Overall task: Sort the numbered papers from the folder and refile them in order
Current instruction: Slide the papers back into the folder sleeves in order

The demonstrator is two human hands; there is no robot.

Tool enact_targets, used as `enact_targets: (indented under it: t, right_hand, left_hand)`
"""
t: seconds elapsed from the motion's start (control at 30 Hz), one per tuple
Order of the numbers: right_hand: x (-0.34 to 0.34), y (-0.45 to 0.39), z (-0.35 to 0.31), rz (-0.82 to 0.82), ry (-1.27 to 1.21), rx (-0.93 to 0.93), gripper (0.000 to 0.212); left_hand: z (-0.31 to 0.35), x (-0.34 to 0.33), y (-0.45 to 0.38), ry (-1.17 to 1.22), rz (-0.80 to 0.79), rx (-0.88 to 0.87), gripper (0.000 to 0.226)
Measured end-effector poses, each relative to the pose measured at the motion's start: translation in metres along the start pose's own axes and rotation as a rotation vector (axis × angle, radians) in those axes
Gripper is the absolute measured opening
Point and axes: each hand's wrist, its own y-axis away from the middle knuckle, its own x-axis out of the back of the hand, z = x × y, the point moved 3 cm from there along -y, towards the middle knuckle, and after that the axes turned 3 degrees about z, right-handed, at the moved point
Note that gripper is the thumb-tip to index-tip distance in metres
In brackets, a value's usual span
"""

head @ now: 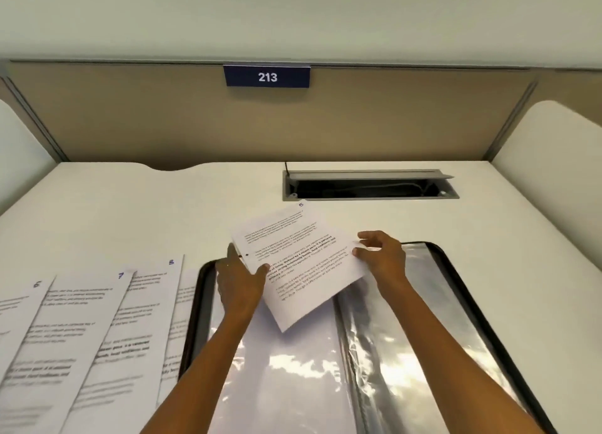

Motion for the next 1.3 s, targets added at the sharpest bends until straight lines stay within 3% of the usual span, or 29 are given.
enact_targets:
  t: [0.1,0.2,0.33,0.4,0.5,0.7,0.8,0.87,0.97,1.07,1.2,1.3]
  right_hand:
    - [0.059,0.032,0.029,0.033,0.042,0.019,0.028]
    - [0.111,0.06,0.062,0.031,0.102,0.029,0.033]
    - [0.169,0.091,0.098,-0.04,0.28,0.057,0.039]
    - [0.191,0.101,0.11,-0.037,0.422,0.114,0.037]
    - [0.203,0.104,0.111,0.0,0.685,0.377,0.035]
    - [0.164,0.111,0.113,-0.358,0.801,0.533,0.049]
    - [0.157,0.12,0.128,-0.433,0.919,0.475,0.084]
    - [0.161,0.128,0.14,-0.436,0.943,0.534,0.101]
    - [0.178,0.14,0.152,-0.433,0.768,0.548,0.095]
    - [0.198,0.149,0.155,-0.367,0.647,0.525,0.076]
    - [0.209,0.161,0.163,-0.345,0.799,0.614,0.083]
    - [0.208,0.174,0.167,-0.407,0.918,0.66,0.088]
  left_hand:
    - [0.01,-0.022,0.042,-0.311,-0.131,-0.372,0.059]
    - [0.012,-0.058,0.086,-0.53,-0.347,-0.577,0.07]
    - [0.011,-0.096,0.138,-0.692,-0.527,-0.645,0.127]
    - [0.01,-0.111,0.161,-0.702,-0.568,-0.676,0.14]
    - [0.015,-0.123,0.198,-0.725,-0.586,-0.692,0.102]
    - [0.015,-0.142,0.245,-0.686,-0.612,-0.705,0.066]
    - [0.013,-0.136,0.247,-0.483,-0.566,-0.712,0.04]
    - [0.012,-0.124,0.243,-0.366,-0.468,-0.711,0.03]
    - [0.009,-0.106,0.23,-0.354,-0.332,-0.674,0.023]
    - [0.01,-0.094,0.225,-0.316,-0.313,-0.612,0.021]
    - [0.016,-0.097,0.234,-0.331,-0.537,-0.563,0.02]
    - [0.012,-0.107,0.24,-0.506,-0.724,-0.585,0.036]
